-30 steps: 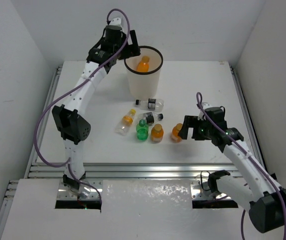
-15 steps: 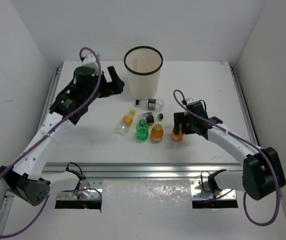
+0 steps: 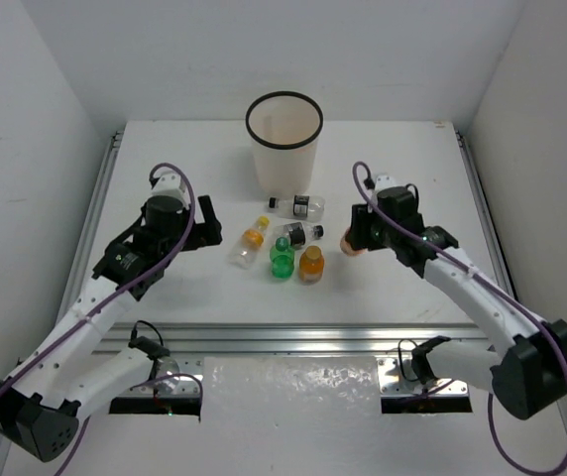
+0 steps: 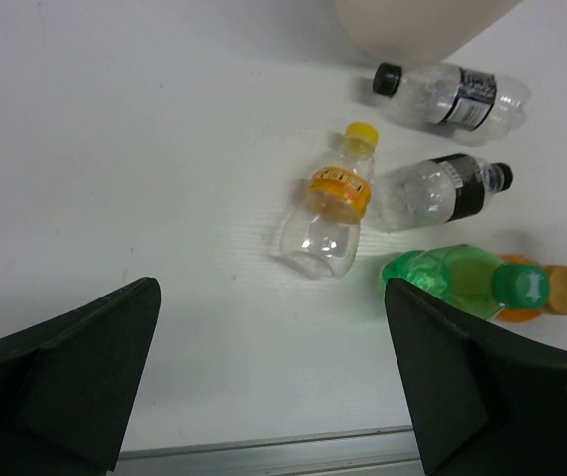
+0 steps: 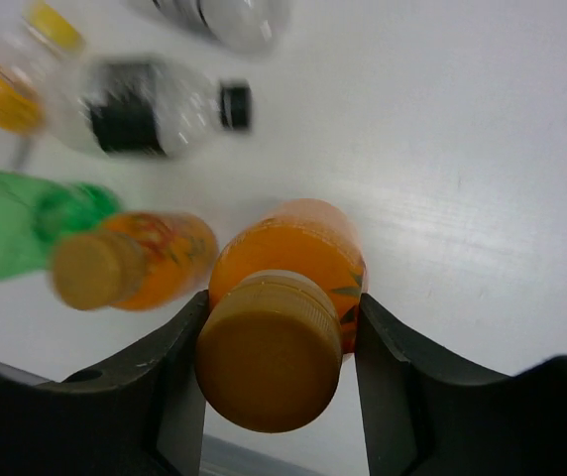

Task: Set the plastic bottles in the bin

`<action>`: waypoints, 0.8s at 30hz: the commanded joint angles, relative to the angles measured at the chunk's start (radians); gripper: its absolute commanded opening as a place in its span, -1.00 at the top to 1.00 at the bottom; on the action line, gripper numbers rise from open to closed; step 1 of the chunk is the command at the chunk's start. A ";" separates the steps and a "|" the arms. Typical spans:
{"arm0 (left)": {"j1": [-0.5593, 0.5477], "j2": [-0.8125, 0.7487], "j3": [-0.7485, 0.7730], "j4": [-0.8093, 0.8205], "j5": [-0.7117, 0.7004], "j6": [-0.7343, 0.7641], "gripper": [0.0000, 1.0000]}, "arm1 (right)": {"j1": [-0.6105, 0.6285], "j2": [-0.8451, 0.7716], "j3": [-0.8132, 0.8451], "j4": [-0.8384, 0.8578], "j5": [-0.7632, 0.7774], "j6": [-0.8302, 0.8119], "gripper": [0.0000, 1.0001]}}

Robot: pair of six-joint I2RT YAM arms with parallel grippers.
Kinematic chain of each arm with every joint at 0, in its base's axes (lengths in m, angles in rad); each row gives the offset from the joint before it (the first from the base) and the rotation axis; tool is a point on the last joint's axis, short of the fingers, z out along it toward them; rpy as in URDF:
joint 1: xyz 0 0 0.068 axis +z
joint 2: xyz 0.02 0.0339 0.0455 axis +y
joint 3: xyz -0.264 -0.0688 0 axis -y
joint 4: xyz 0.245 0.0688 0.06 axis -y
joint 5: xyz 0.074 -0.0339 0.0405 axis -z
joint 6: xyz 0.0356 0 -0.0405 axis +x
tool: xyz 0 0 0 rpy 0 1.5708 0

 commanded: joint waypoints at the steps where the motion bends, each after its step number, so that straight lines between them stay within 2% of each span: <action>1: -0.004 -0.024 -0.061 0.071 -0.011 -0.011 -0.88 | 0.007 -0.070 0.165 0.045 0.014 -0.028 0.49; 6: -0.004 -0.018 -0.067 0.071 0.041 0.004 -0.90 | 0.005 0.048 0.427 0.100 -0.025 -0.115 0.47; 11: -0.004 -0.053 -0.092 0.114 0.095 0.028 -0.97 | -0.006 0.306 0.720 0.145 -0.043 -0.174 0.46; 15: 0.005 -0.068 -0.093 0.112 0.099 0.028 -0.98 | -0.010 0.552 1.023 0.058 -0.103 -0.178 0.40; 16: 0.005 -0.071 -0.095 0.111 0.094 0.028 -0.98 | -0.010 0.662 1.165 -0.002 -0.121 -0.194 0.37; 18: 0.005 -0.079 -0.098 0.111 0.095 0.030 -0.99 | -0.010 0.761 1.357 -0.078 -0.144 -0.223 0.33; 21: 0.008 -0.076 -0.103 0.120 0.115 0.041 -0.99 | -0.010 0.899 1.520 -0.094 -0.158 -0.269 0.26; 22: 0.008 -0.071 -0.103 0.120 0.120 0.044 -0.99 | -0.010 0.924 1.553 -0.102 -0.151 -0.277 0.17; 23: 0.010 -0.061 -0.101 0.118 0.123 0.045 -0.99 | -0.010 0.955 1.587 -0.116 -0.143 -0.283 -0.30; 24: 0.010 -0.059 -0.100 0.115 0.123 0.047 -0.99 | -0.010 0.956 1.599 -0.116 -0.132 -0.283 -0.67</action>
